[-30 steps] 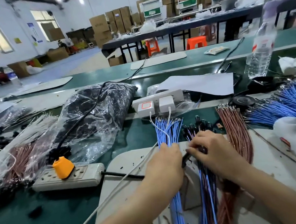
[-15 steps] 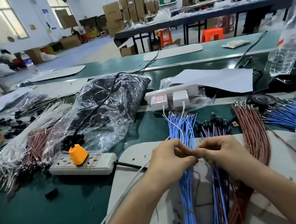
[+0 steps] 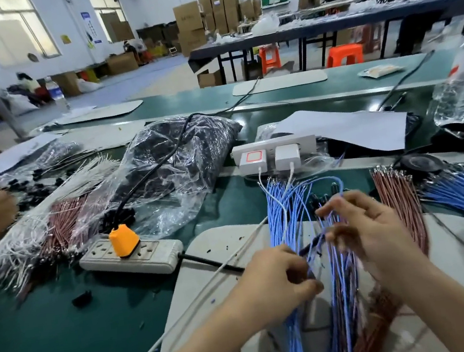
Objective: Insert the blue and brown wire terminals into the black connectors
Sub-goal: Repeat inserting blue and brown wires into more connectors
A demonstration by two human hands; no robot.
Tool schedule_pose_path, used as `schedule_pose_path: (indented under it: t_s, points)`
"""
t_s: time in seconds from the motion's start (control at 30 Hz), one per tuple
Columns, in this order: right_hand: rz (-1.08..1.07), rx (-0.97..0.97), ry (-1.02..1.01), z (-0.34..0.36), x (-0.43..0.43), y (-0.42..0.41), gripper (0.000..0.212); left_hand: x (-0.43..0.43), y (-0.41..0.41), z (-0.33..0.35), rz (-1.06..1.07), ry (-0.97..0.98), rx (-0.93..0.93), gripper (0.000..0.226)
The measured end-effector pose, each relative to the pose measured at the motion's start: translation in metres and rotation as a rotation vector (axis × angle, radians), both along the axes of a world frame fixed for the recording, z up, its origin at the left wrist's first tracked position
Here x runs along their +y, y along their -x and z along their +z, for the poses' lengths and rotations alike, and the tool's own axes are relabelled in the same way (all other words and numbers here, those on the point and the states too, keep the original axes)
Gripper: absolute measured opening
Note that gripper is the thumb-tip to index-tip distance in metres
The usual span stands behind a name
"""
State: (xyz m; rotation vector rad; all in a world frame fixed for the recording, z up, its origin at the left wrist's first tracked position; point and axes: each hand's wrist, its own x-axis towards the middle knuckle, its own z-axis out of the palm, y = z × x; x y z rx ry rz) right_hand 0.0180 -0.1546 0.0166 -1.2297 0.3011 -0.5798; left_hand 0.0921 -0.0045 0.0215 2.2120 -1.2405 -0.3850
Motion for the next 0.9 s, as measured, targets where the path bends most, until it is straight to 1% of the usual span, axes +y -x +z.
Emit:
schedule_pose_path:
  t_s: [0.03,0.1,0.17,0.2,0.27,0.3,0.33,0.37,0.43,0.47,0.5,0.53,0.57,0.6,0.63,0.67,0.7,0.73,0.77,0.8,0.83,0.9]
  points:
    - [-0.025,-0.06,-0.071,0.003,-0.003,0.0,0.014,0.002,0.001,-0.002,-0.024,-0.026,-0.011,0.02]
    - [-0.128,-0.168,-0.167,0.009,-0.015,0.005,0.013,0.006,0.005,-0.001,-0.057,-0.039,-0.022,0.012]
    - [-0.242,-0.259,-0.233,0.013,-0.031,0.011,0.024,0.009,0.007,0.0,-0.09,-0.05,-0.007,0.014]
    - [-0.271,-0.272,-0.271,0.015,-0.037,0.013,0.03,0.012,0.006,0.004,-0.099,-0.063,0.028,0.015]
    - [-0.251,-0.2,-0.323,0.011,-0.039,0.011,0.037,0.02,-0.001,0.016,-0.072,-0.076,0.18,0.019]
    - [-0.208,-0.136,-0.322,0.005,-0.036,0.007,0.037,0.025,-0.01,0.023,-0.016,-0.039,0.266,0.02]
    - [-0.17,-0.082,-0.316,-0.001,-0.032,0.003,0.034,0.029,-0.023,0.031,0.074,0.032,0.279,0.018]
    - [-0.13,-0.045,-0.316,-0.005,-0.026,0.001,0.03,0.034,-0.039,0.037,0.203,0.12,0.204,0.014]
    - [-0.068,-0.044,-0.317,-0.005,-0.019,-0.002,0.027,0.044,-0.087,0.046,0.532,0.26,-0.022,0.007]
    - [-0.052,-0.059,-0.313,-0.001,-0.019,-0.002,0.025,0.048,-0.113,0.048,0.679,0.253,-0.086,0.002]
    - [-0.029,-0.083,-0.331,0.001,-0.021,0.0,0.023,0.051,-0.138,0.046,0.798,0.171,-0.117,0.012]
    - [0.032,-0.123,-0.386,0.004,-0.024,0.003,0.024,0.053,-0.162,0.04,0.86,0.044,-0.105,0.02]
    - [0.174,-0.177,-0.462,0.007,-0.027,0.006,0.028,0.052,-0.18,0.032,0.871,-0.083,-0.069,0.025]
    - [0.367,-0.224,-0.536,0.01,-0.025,0.008,0.033,0.05,-0.193,0.024,0.846,-0.184,-0.037,0.028]
    - [0.453,-0.244,-0.518,0.009,-0.023,0.011,0.038,0.044,-0.199,0.019,0.807,-0.239,-0.016,0.03]
    - [0.329,-0.205,-0.361,0.013,-0.022,0.021,0.04,0.04,-0.204,0.013,0.773,-0.23,0.001,0.034]
    - [0.285,-0.177,-0.276,0.016,-0.02,0.028,0.04,0.034,-0.208,0.008,0.742,-0.18,0.023,0.039]
    - [0.34,-0.16,-0.218,0.015,-0.02,0.025,0.039,0.03,-0.211,0.005,0.711,-0.102,0.061,0.042]
    - [0.518,-0.131,-0.242,0.01,-0.022,0.016,0.04,0.028,-0.211,0.004,0.688,-0.019,0.094,0.042]
    - [0.564,-0.041,-0.3,0.008,-0.025,0.013,0.043,0.025,-0.213,0.002,0.675,0.033,0.088,0.039]
    - [0.439,0.028,-0.249,0.007,-0.026,0.012,0.041,0.022,-0.215,0.0,0.674,0.054,0.07,0.033]
    - [0.3,0.061,-0.272,0.006,-0.025,0.008,0.032,0.017,-0.219,-0.003,0.685,-0.017,-0.004,0.018]
